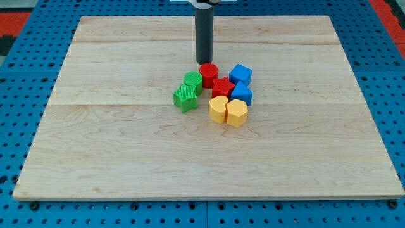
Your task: Separate the red blocks from the group of blocks
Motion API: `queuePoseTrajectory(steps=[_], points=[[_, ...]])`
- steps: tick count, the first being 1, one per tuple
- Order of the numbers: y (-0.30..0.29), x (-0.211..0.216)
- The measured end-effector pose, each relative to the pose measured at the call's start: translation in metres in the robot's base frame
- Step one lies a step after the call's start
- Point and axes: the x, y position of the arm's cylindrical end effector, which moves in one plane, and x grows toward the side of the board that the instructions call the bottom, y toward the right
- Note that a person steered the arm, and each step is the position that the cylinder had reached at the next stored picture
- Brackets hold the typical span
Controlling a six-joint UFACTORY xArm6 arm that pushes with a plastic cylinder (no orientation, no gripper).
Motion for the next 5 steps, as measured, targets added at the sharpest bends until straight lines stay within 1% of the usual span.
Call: queuePoseTrajectory(steps=[1, 2, 3, 4, 5], points=[[0.0, 0.0], [0.008, -0.021], [0.086, -0.065], [0.124, 0.002], [0.109, 0.05]])
